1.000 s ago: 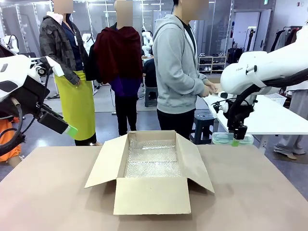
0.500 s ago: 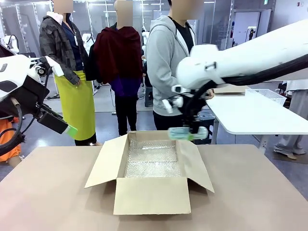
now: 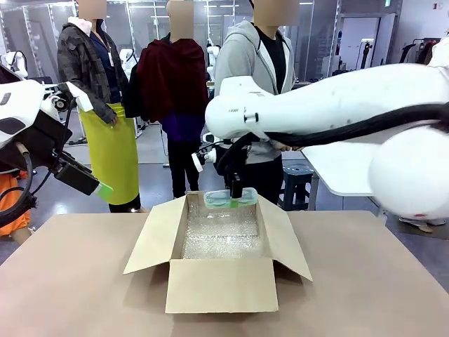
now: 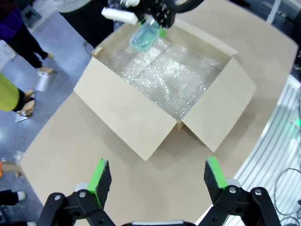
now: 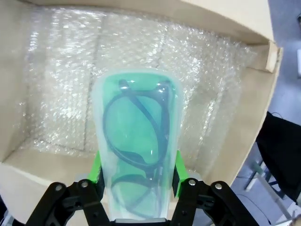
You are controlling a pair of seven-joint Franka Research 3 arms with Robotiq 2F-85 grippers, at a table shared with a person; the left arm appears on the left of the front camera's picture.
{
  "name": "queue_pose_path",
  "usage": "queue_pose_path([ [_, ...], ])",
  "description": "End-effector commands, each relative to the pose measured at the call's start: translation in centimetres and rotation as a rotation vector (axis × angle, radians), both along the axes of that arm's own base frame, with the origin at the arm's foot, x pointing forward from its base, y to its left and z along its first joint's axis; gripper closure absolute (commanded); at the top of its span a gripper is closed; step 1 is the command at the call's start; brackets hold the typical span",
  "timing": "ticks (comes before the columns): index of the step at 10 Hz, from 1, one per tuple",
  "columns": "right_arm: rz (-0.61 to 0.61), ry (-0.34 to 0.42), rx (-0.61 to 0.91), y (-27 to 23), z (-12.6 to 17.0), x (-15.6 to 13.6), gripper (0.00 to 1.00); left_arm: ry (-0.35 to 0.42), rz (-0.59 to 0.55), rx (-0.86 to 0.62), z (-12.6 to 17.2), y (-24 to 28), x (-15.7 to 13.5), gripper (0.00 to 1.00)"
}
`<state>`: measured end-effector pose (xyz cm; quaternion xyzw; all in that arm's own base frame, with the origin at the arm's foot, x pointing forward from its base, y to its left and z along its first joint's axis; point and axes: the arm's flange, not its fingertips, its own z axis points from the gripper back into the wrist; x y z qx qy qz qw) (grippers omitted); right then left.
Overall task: Pack the glasses set securely to prepare it for shipping.
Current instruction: Place the Glasses case inside the Package Box.
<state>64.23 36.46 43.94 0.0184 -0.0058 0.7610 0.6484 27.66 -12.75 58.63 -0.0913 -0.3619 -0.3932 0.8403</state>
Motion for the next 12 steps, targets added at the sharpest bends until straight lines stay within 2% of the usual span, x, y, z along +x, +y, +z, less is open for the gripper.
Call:
queue_pose_path([
  [1,-0.041,0.039,0.004,2.0,-0.8,4.3,0.36,-0.007,0.001,-0.003,0.1,0.0,0.0,0.0],
  [5,-0.05,0.052,0.002,3.1,-8.0,5.3,0.36,-0.007,0.001,-0.003,0.1,0.0,0.0,0.0],
  [8,-0.043,0.065,-0.016,3.0,-9.9,5.0,0.36,-0.007,0.001,-0.003,0.1,0.0,0.0,0.0],
  [9,-0.042,0.062,-0.019,2.9,-9.9,4.9,0.17,-0.007,0.001,-0.003,0.1,0.0,0.0,0.0],
  [10,-0.04,0.055,-0.017,2.9,-9.4,4.7,0.07,-0.007,0.001,-0.003,0.1,0.0,0.0,0.0],
  [11,-0.035,0.052,-0.015,2.9,-8.9,4.4,0.0,-0.007,0.001,-0.003,0.1,0.0,0.0,0.0],
  [12,-0.038,0.054,-0.014,3.0,-8.6,4.2,0.0,-0.007,0.001,-0.003,0.1,0.0,0.0,0.0],
])
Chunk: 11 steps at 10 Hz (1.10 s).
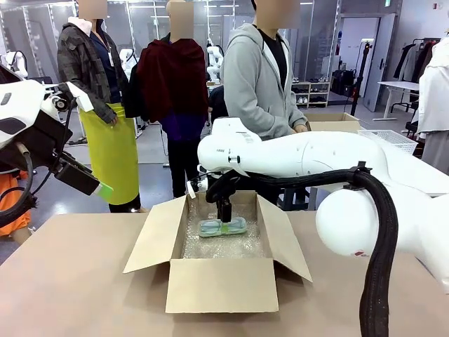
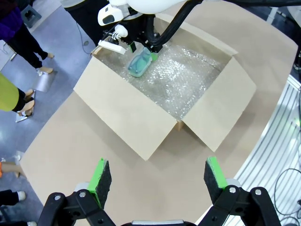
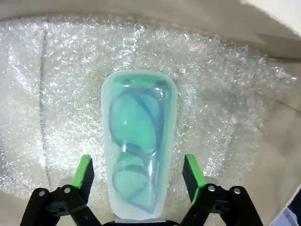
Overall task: Pack the glasses set securely to prepare it for shipping.
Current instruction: Place the Glasses case inside the Package Box, then put the Glasses case from the right side of the table into the Package Box.
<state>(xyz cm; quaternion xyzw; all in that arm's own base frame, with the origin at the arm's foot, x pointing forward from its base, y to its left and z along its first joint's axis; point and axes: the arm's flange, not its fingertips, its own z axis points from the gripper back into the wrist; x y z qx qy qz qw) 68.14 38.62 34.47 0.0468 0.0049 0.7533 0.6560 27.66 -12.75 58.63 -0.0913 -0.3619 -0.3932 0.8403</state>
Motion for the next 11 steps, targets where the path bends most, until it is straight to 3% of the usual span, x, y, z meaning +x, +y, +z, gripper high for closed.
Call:
queue_pose_path([
  [1,-0.018,-0.005,-0.035,0.8,1.2,0.0,0.0,-0.007,0.001,-0.003,0.1,0.0,0.0,0.0],
  [3,-0.024,-0.022,-0.026,0.7,2.1,-0.4,0.0,-0.007,0.001,-0.003,0.1,0.0,0.0,0.0],
  [4,0.003,-0.007,0.003,0.2,0.7,-0.1,0.0,-0.007,0.001,-0.003,0.1,0.0,0.0,0.0],
  [11,0.003,-0.007,0.003,0.2,0.7,-0.1,0.0,-0.007,0.001,-0.003,0.1,0.0,0.0,0.0],
])
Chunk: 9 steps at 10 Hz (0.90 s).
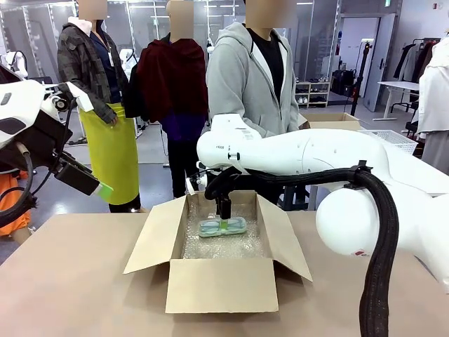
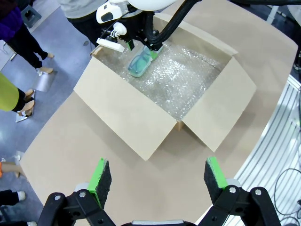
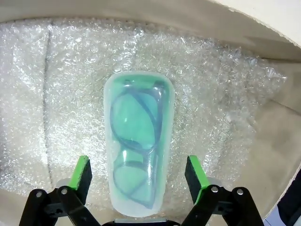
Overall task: Pack the glasses set securely to prepare it for shipping.
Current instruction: Put the Glasses case from the right side of the table into the Package Box.
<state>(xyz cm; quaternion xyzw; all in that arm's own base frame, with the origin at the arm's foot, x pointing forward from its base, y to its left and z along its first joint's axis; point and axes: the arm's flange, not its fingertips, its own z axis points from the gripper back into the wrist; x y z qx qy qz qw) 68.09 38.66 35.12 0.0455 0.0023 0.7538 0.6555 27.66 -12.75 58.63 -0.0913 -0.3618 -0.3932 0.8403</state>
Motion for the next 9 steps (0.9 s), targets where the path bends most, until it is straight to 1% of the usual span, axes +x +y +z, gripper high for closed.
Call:
queue_pose_path([
  [1,0.002,-0.002,0.001,0.2,0.1,-0.1,0.0,-0.007,0.001,-0.003,0.1,0.0,0.0,0.0],
  [4,0.0,0.0,0.0,0.0,0.0,0.0,0.0,-0.007,0.001,-0.003,0.1,0.0,0.0,0.0],
  [5,-0.043,-0.016,0.057,-0.5,2.4,-1.0,0.0,-0.007,0.001,-0.003,0.1,0.0,0.0,0.0],
  [7,-0.087,-0.065,0.084,-2.1,7.1,-4.6,0.0,-0.007,0.001,-0.003,0.1,0.0,0.0,0.0],
  [8,-0.125,-0.068,0.109,-3.4,8.8,-6.1,0.0,-0.007,0.001,-0.003,0.1,0.0,0.0,0.0],
  [9,-0.176,-0.088,0.107,-4.8,10.3,-7.4,0.0,-0.007,0.001,-0.003,0.1,0.0,0.0,0.0],
])
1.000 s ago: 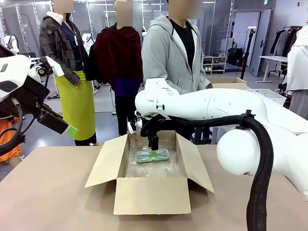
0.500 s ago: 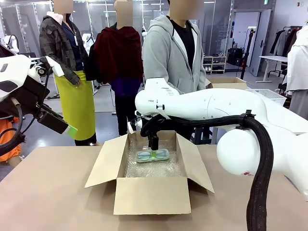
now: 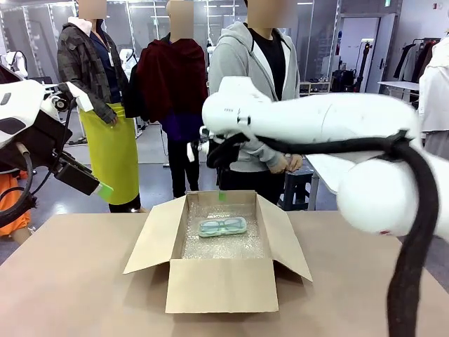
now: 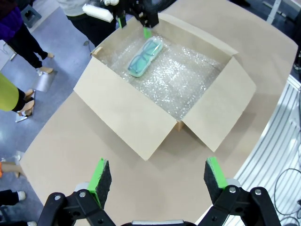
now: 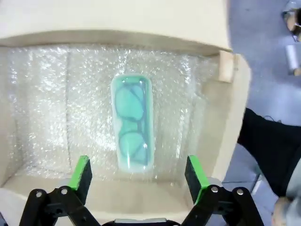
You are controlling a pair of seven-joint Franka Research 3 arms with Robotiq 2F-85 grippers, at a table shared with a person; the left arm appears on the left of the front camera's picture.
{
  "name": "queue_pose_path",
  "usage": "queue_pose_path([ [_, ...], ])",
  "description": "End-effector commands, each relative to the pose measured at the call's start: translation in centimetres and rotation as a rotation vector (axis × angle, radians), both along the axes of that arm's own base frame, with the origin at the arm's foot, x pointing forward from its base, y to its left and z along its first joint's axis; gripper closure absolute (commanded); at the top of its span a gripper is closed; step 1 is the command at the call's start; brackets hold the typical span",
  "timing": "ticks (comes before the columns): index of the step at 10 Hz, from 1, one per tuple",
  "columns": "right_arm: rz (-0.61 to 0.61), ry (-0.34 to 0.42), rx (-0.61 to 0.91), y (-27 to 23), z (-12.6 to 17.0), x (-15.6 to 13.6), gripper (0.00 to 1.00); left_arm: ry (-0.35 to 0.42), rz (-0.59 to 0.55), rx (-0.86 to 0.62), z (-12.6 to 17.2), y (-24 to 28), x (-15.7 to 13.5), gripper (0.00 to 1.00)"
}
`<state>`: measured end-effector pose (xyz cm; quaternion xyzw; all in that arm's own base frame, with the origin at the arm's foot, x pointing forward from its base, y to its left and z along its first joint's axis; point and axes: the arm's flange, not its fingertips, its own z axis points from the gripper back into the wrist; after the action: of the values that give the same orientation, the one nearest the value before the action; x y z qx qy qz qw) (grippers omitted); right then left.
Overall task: Pack the glasses set securely to prepare it for shipping.
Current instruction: Put the Glasses case from the right side of the table into the Package Box.
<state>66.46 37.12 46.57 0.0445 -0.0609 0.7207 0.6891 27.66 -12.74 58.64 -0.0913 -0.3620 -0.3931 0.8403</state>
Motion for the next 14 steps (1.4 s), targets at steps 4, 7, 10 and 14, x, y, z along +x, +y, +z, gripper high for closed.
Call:
queue_pose_path([
  [4,-0.268,-0.052,0.039,-8.2,2.5,-9.1,0.0,-0.006,0.001,-0.003,0.0,0.0,0.0,0.0],
  [7,-0.457,-0.104,0.108,-14.6,6.1,-11.5,0.0,-0.006,0.001,-0.003,0.0,0.0,0.0,0.0],
  [10,-0.642,-0.148,0.181,-22.0,7.8,-16.2,0.0,-0.006,0.001,-0.003,0.0,0.0,0.0,0.0],
  [14,-0.81,-0.189,0.333,-28.8,6.4,-25.3,0.0,-0.006,0.001,-0.003,0.0,0.0,0.0,0.0],
])
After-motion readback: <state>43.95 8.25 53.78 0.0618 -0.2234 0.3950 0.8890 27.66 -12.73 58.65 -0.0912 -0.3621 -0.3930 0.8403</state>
